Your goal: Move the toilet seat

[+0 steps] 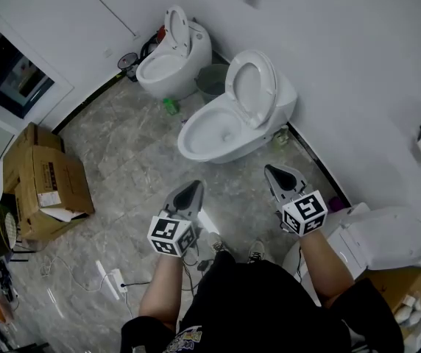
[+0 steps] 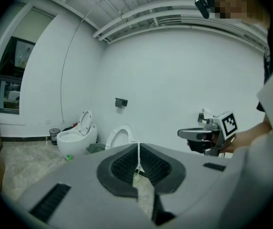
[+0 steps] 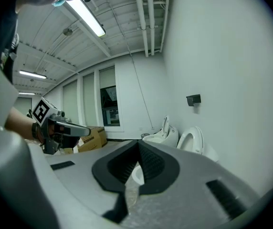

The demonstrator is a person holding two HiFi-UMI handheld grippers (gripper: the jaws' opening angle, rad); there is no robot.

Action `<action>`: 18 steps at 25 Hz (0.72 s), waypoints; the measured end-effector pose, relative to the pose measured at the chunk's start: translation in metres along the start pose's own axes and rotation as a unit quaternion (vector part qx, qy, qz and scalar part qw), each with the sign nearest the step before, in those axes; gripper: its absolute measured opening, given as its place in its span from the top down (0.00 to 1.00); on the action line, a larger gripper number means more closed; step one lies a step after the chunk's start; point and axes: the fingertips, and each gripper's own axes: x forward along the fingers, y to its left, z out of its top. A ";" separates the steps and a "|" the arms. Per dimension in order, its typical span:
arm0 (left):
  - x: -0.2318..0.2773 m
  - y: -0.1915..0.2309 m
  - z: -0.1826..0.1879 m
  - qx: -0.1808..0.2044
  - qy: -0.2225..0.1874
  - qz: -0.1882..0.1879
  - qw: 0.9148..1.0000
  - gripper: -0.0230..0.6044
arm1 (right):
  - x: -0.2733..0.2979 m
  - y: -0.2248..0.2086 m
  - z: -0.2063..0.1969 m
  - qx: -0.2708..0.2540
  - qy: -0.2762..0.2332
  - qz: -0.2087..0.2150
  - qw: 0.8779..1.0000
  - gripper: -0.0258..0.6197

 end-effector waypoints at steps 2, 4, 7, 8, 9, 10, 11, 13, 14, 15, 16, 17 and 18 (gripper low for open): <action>-0.004 -0.014 -0.004 0.003 -0.002 0.005 1.000 0.94 | -0.010 0.002 -0.004 -0.002 0.001 0.007 1.000 0.96; -0.010 -0.025 -0.006 0.015 -0.005 0.016 1.000 0.94 | -0.019 0.007 -0.007 -0.003 0.001 0.019 1.000 0.96; -0.020 -0.035 -0.005 0.056 -0.010 0.047 0.997 0.94 | -0.029 0.016 -0.003 -0.012 -0.003 0.034 0.999 0.96; -0.023 -0.036 -0.003 0.066 -0.013 0.055 0.996 0.94 | -0.030 0.019 0.000 -0.016 -0.006 0.038 0.999 0.96; -0.025 -0.037 -0.002 0.073 -0.016 0.060 0.995 0.94 | -0.031 0.021 0.004 -0.019 -0.009 0.042 0.999 0.96; -0.027 -0.038 -0.002 0.076 -0.020 0.064 0.995 0.94 | -0.032 0.024 0.008 -0.023 -0.013 0.046 0.999 0.96; -0.029 -0.039 0.000 0.077 -0.024 0.067 0.995 0.94 | -0.034 0.026 0.011 -0.026 -0.015 0.049 0.998 0.96; -0.032 -0.046 0.005 0.074 -0.025 0.069 0.995 0.94 | -0.037 0.030 0.015 -0.032 -0.019 0.055 0.998 0.96; -0.034 -0.049 0.005 0.074 -0.027 0.070 0.994 0.94 | -0.039 0.031 0.016 -0.033 -0.021 0.057 0.998 0.96; -0.035 -0.049 0.004 0.076 -0.029 0.070 0.994 0.94 | -0.041 0.033 0.018 -0.034 -0.022 0.058 0.997 0.96; -0.037 -0.049 0.003 0.078 -0.032 0.070 0.994 0.94 | -0.042 0.034 0.019 -0.035 -0.024 0.058 0.997 0.96; -0.038 -0.049 0.002 0.079 -0.034 0.070 0.994 0.94 | -0.044 0.035 0.020 -0.036 -0.025 0.059 0.997 0.96; -0.040 -0.050 0.002 0.079 -0.036 0.071 0.994 0.94 | -0.045 0.036 0.019 -0.037 -0.026 0.060 0.997 0.96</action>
